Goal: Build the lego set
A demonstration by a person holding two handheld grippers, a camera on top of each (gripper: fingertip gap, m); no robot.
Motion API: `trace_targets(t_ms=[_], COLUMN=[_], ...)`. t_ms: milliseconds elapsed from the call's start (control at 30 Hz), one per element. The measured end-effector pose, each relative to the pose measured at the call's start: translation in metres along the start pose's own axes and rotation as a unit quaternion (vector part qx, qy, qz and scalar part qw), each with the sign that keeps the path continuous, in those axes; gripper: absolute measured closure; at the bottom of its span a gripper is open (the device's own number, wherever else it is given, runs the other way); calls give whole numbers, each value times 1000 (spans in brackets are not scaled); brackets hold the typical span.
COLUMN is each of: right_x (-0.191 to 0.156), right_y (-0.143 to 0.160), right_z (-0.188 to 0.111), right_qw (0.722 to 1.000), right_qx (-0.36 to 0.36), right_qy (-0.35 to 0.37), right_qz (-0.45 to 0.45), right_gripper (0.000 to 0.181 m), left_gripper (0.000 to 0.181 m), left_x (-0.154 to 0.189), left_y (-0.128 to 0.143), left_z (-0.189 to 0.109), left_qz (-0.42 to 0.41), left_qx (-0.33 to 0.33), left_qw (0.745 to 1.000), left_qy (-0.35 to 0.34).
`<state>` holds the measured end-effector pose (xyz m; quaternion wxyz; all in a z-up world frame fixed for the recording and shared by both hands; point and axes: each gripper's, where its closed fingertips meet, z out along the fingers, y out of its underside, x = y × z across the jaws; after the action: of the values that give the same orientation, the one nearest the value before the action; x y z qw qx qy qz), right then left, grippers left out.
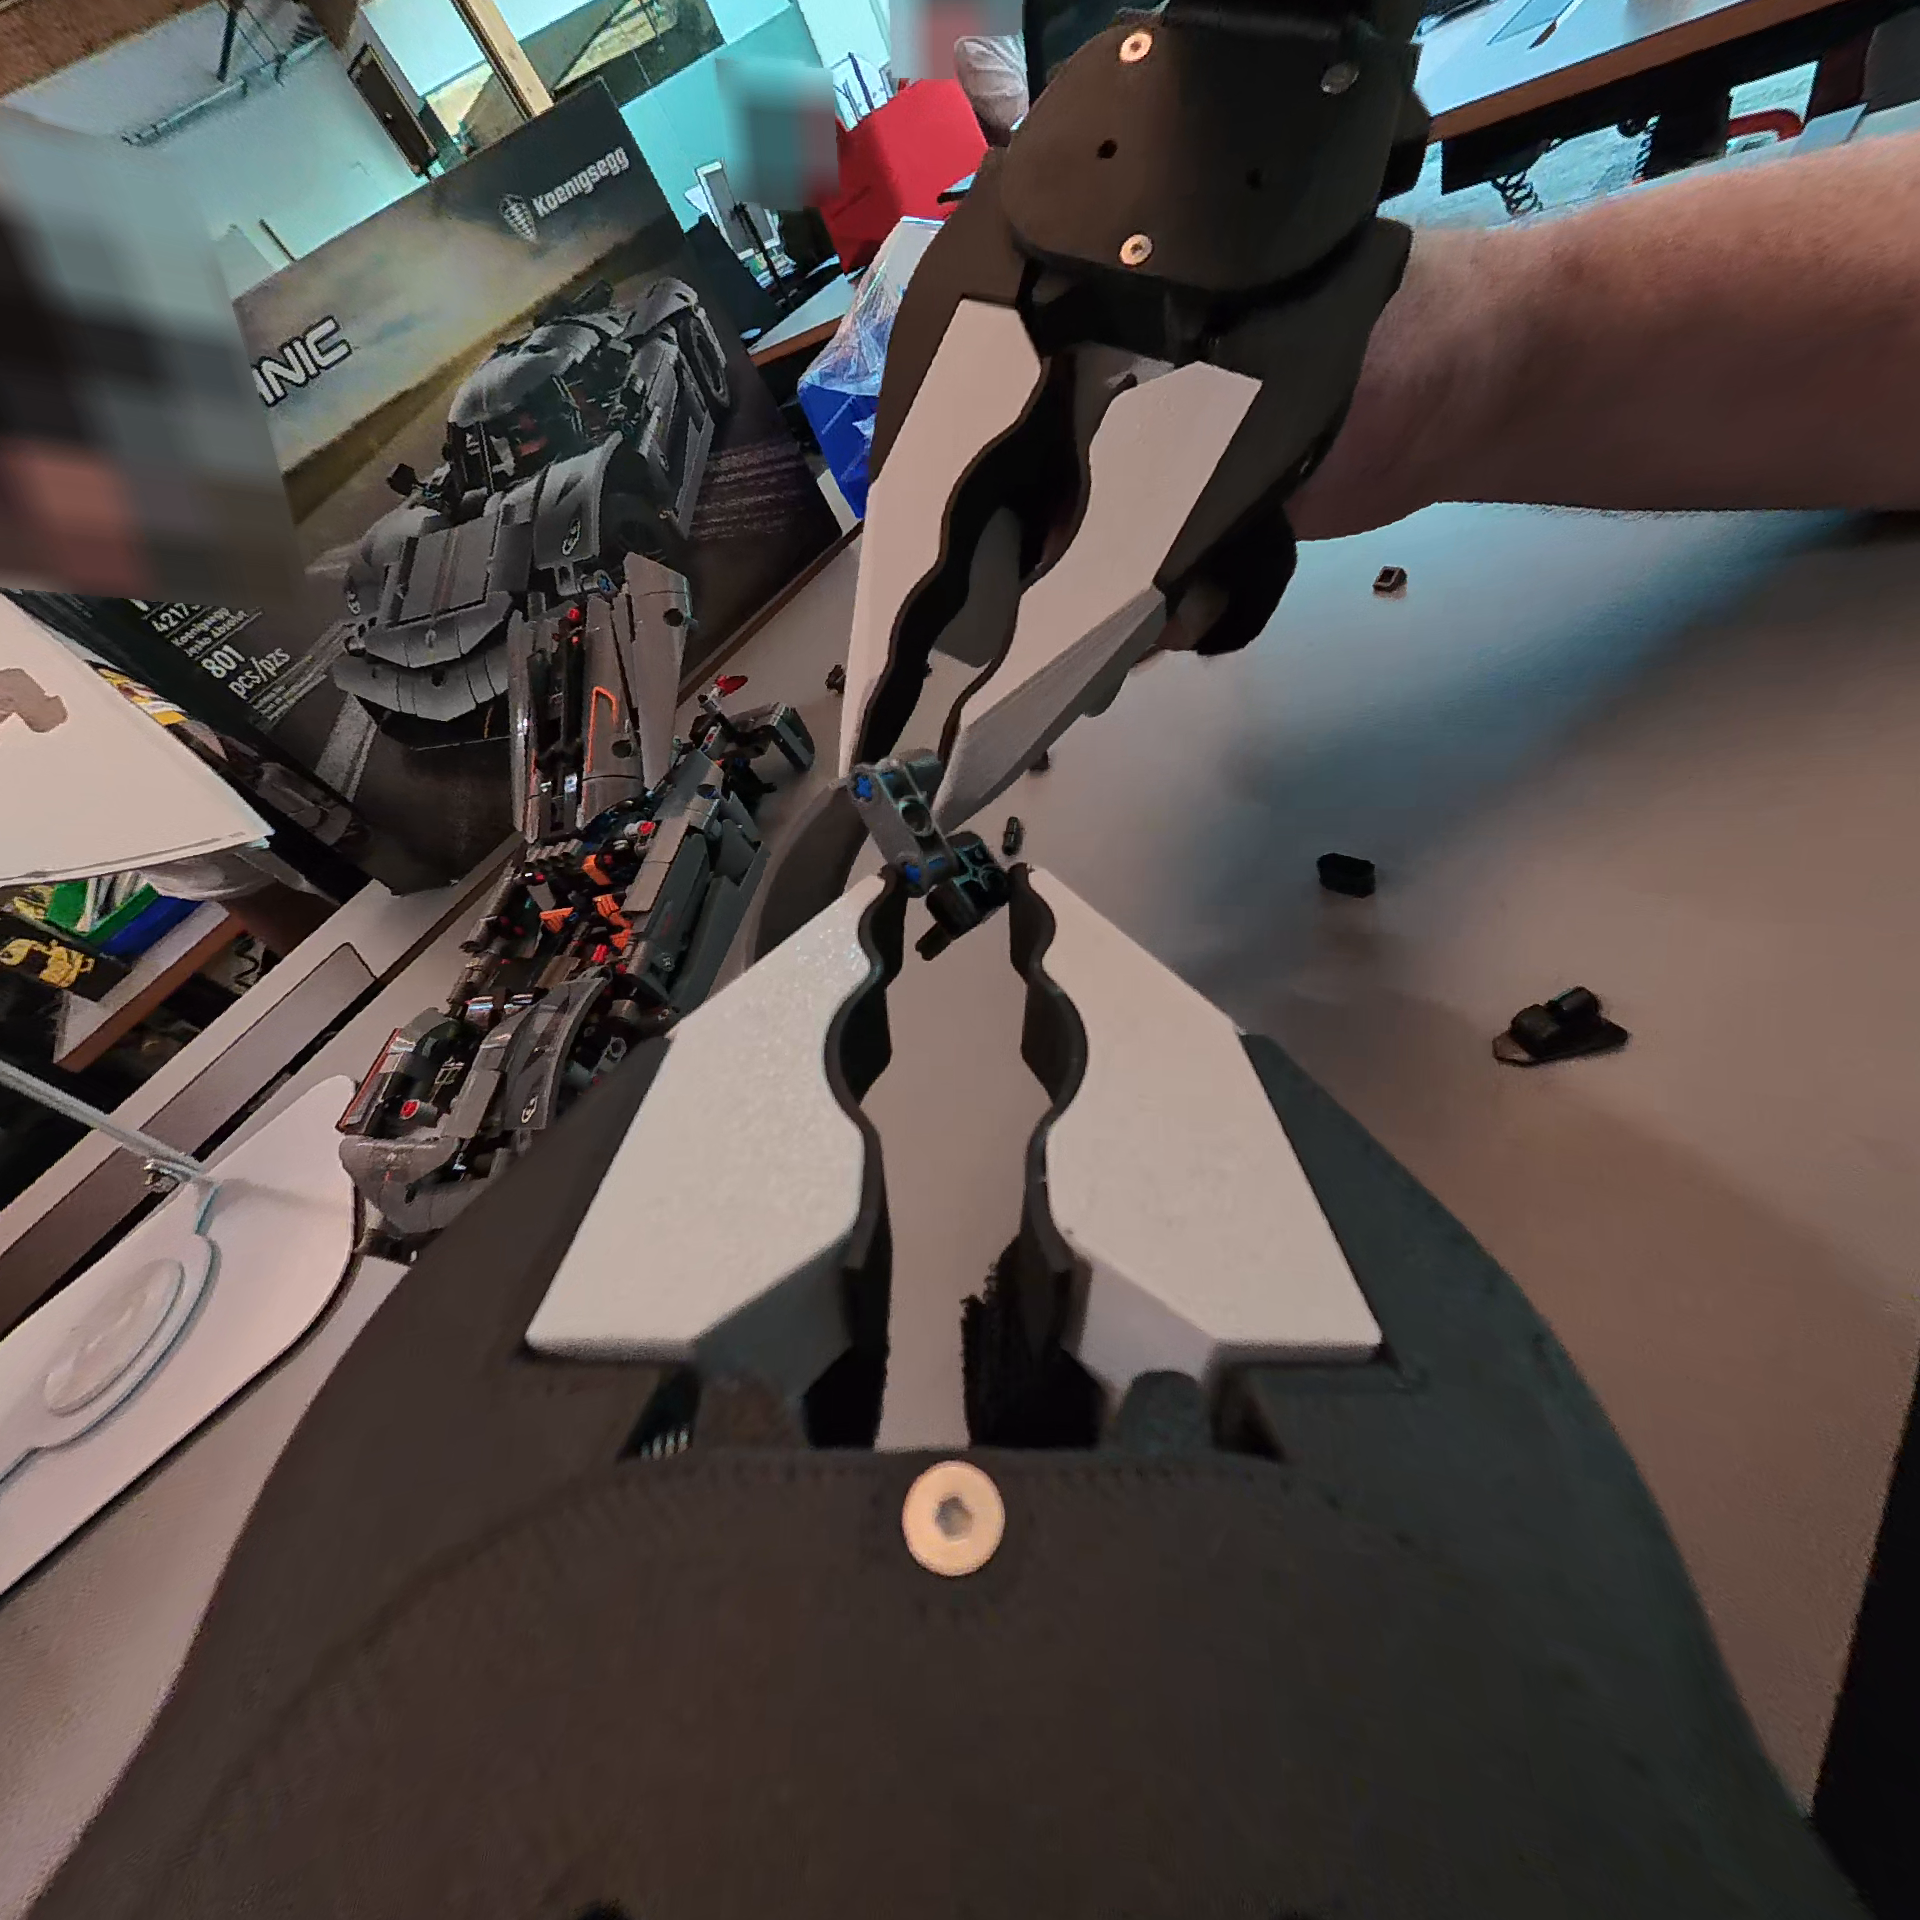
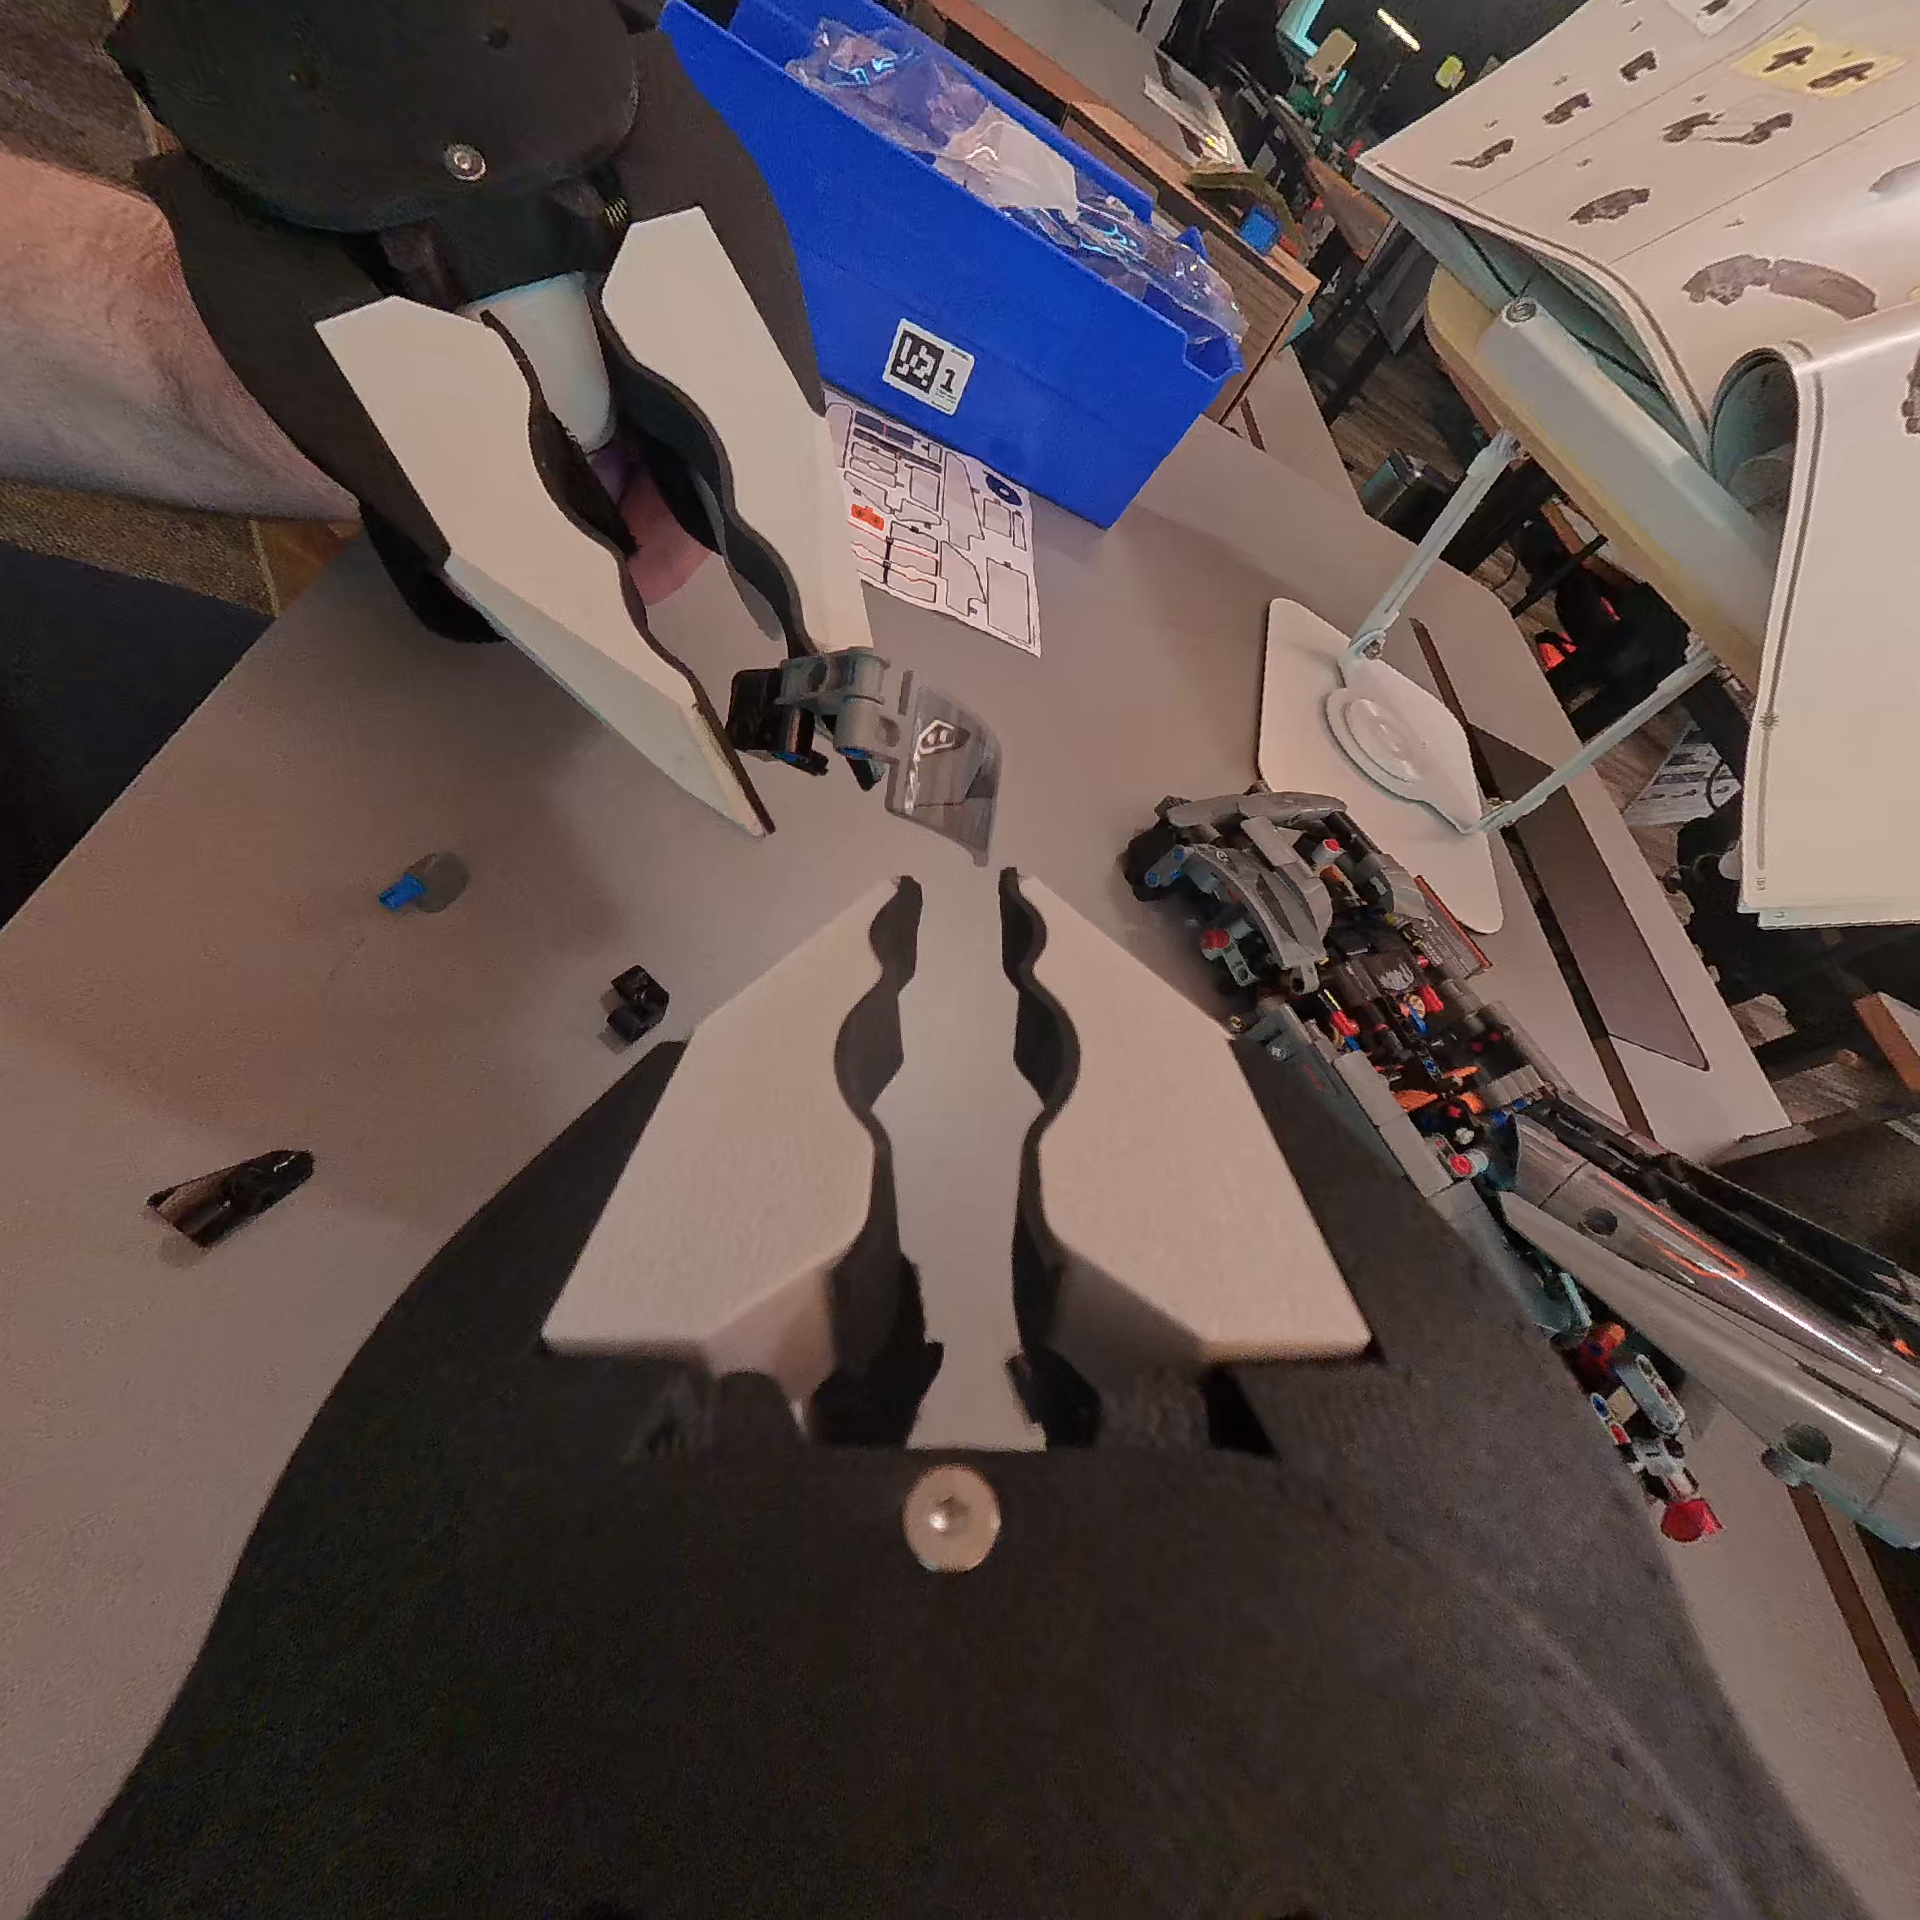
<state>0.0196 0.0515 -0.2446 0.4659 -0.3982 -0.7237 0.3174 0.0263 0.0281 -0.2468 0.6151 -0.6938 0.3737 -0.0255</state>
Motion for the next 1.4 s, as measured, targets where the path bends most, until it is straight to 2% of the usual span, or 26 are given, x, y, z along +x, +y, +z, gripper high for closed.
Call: trace_targets(t_ms=[633,833,967,1033,1100,1233,1400], right_x=[-6,-3,-1,-12,-13,-9,-11], right_y=[-7,-2,3,2,-1,-11,-13], right_z=[-1,0,-6,-7,-5,-6,-2], right_qw=[1000,1000,995,976,954,918,885], right_qx=[15,-3,-11,4,21,68,82], right_qy=[-13,-7,-38,-110,-141,-171,-196], right_qz=[-4,3,92,190,265,352,413], right_gripper=[167,167,163,152,147,154,147], left_gripper=[164,164,164,164,165,165,165], left_x=[0,-1,-12,-16,-18,-20,-14], left_y=[1,5,10,11,11,14,18], left_z=[0,3,2,2,2,6,14], left_qz=[5,67,138,180,218,261,282], left_qx=[-3,-42,-89,-116,-137,-165,-176], left_qw=[1000,996,980,965,950,930,922], left_qy=[-2,-45,-112,-148,-176,-201,-197])
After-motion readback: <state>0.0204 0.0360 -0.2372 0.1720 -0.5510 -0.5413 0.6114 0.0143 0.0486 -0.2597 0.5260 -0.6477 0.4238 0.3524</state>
